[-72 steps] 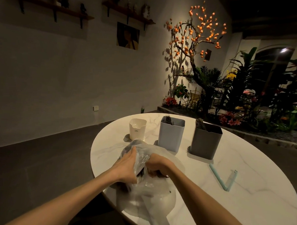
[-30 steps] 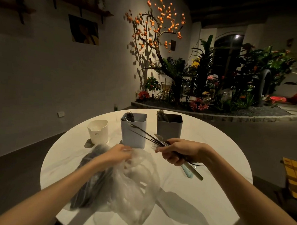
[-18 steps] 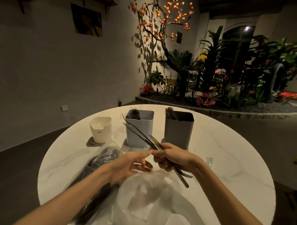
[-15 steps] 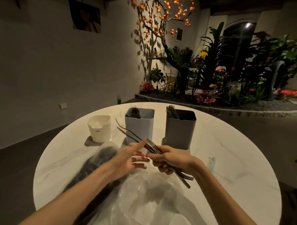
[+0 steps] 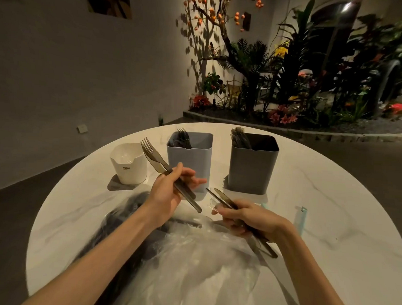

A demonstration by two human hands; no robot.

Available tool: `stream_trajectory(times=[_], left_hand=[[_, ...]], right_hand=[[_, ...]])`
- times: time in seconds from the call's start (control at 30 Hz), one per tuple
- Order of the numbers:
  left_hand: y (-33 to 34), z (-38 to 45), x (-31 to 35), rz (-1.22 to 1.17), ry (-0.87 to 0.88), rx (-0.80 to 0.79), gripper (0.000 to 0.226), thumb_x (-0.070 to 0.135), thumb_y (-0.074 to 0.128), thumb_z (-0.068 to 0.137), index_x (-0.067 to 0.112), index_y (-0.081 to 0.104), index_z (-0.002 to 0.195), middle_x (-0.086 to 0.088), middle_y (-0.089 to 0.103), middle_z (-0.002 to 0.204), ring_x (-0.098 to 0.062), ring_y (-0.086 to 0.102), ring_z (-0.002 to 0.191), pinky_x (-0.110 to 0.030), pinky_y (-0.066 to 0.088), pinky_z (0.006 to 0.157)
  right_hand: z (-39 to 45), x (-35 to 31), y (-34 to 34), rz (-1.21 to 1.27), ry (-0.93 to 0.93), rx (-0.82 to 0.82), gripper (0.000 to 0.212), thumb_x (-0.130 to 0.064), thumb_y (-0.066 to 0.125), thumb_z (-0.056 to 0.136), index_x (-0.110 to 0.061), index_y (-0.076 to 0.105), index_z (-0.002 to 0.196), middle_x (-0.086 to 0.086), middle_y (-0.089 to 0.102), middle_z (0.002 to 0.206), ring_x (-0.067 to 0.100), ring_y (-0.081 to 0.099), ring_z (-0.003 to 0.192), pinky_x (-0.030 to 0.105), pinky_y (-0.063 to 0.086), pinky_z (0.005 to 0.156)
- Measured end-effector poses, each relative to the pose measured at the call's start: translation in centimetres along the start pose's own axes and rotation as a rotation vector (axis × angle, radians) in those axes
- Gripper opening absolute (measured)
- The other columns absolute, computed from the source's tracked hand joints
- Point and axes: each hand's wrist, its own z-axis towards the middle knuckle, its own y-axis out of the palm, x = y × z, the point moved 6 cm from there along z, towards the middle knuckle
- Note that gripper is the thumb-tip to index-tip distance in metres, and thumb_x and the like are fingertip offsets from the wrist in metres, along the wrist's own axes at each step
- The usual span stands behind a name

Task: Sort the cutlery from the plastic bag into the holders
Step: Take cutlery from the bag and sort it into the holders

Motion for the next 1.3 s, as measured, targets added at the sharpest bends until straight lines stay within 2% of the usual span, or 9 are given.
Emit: stream_trajectory(times=[0.1, 0.17, 0.3, 0.47, 0.67, 0.87, 1.03, 1.13, 1.3], left_hand=[[-0.3, 0.0, -0.5, 0.104, -0.019, -0.008, 0.035, 0.03, 0.042, 0.106, 0.004, 0.062, 0.097, -0.001, 0.039, 0.057, -0.014, 0.045, 0.047, -0.032, 0.045, 0.059], [0.2, -0.5, -1.1, 0.187, -0.049, -0.048, 0.031, 0.033, 0.046, 0.105, 0.007, 0.063, 0.104, 0.0, 0.03, 0.059, -0.01, 0.025, 0.044, -0.024, 0.024, 0.043], [2.1, -1.7, -2.4, 0.272, -0.048, -0.11, 0.025, 0.039, 0.066, 0.092, 0.017, 0.065, 0.08, 0.0, 0.03, 0.057, -0.011, 0.023, 0.046, -0.025, 0.018, 0.043], [3.8, -1.1, -2.8, 0.287, -0.015, -0.066, 0.031, 0.035, 0.078, 0.083, 0.006, 0.073, 0.092, 0.005, 0.042, 0.05, -0.009, 0.025, 0.045, -0.021, 0.02, 0.043], [3.9, 0.4, -3.6, 0.183, -0.028, -0.057, 0.021, 0.024, 0.073, 0.087, 0.004, 0.069, 0.082, 0.009, 0.039, 0.044, -0.005, 0.023, 0.039, -0.02, 0.016, 0.041], [3.9, 0.4, -3.6, 0.111, 0.04, -0.044, 0.067, 0.037, 0.08, 0.071, -0.02, 0.058, 0.1, -0.006, 0.032, 0.057, -0.014, 0.02, 0.048, -0.025, 0.015, 0.043], [2.5, 0.4, -3.2, 0.001, 0.093, 0.056, 0.048, 0.027, 0.08, 0.071, -0.011, 0.066, 0.097, -0.001, 0.046, 0.054, -0.009, 0.03, 0.042, -0.017, 0.023, 0.039], [1.4, 0.7, -2.9, -0.054, 0.093, 0.077, 0.026, 0.024, 0.079, 0.072, 0.002, 0.067, 0.074, -0.005, 0.059, 0.064, -0.008, 0.036, 0.039, -0.016, 0.026, 0.039], [1.1, 0.5, -2.8, 0.085, 0.136, 0.07, 0.02, 0.022, 0.075, 0.081, 0.009, 0.069, 0.067, -0.01, 0.066, 0.066, -0.015, 0.05, 0.045, -0.024, 0.039, 0.052]], right_hand=[[0.1, -0.7, -0.1, 0.124, -0.035, -0.026, 0.035, -0.032, 0.06, 0.098, -0.004, 0.061, 0.12, -0.001, 0.044, 0.067, 0.009, 0.035, 0.053, 0.021, 0.031, 0.047], [-0.1, -2.0, 0.1, 0.206, -0.103, -0.032, 0.031, -0.03, 0.058, 0.099, -0.005, 0.061, 0.117, 0.001, 0.039, 0.069, 0.01, 0.031, 0.054, 0.021, 0.025, 0.048], [-0.5, -3.7, 1.2, 0.374, -0.207, -0.065, 0.031, -0.034, 0.06, 0.097, -0.006, 0.058, 0.109, 0.003, 0.031, 0.07, 0.011, 0.026, 0.055, 0.021, 0.021, 0.047], [-0.3, -3.2, 1.8, 0.286, -0.192, -0.047, 0.02, -0.03, 0.055, 0.101, -0.012, 0.053, 0.093, 0.001, 0.042, 0.068, 0.01, 0.036, 0.054, 0.019, 0.029, 0.047], [-0.3, -2.4, 1.1, 0.267, -0.173, -0.005, 0.024, -0.032, 0.059, 0.098, -0.011, 0.057, 0.111, 0.0, 0.05, 0.069, 0.009, 0.044, 0.055, 0.017, 0.038, 0.05], [-0.7, -1.7, -0.3, 0.22, -0.157, -0.007, 0.047, -0.039, 0.067, 0.089, -0.011, 0.057, 0.126, 0.001, 0.057, 0.073, 0.011, 0.049, 0.055, 0.018, 0.044, 0.049], [-1.3, -1.3, -0.9, 0.233, -0.161, -0.056, 0.031, -0.032, 0.067, 0.092, -0.012, 0.064, 0.117, 0.007, 0.058, 0.079, 0.011, 0.044, 0.052, 0.018, 0.038, 0.045], [-1.4, -1.1, -1.4, 0.248, -0.155, -0.031, 0.019, -0.031, 0.07, 0.09, -0.018, 0.074, 0.104, 0.01, 0.058, 0.081, 0.011, 0.041, 0.05, 0.017, 0.033, 0.044], [-1.7, -0.7, -2.2, 0.279, -0.132, 0.013, 0.038, -0.031, 0.074, 0.085, -0.007, 0.067, 0.114, 0.013, 0.062, 0.085, 0.01, 0.04, 0.048, 0.015, 0.031, 0.041]])
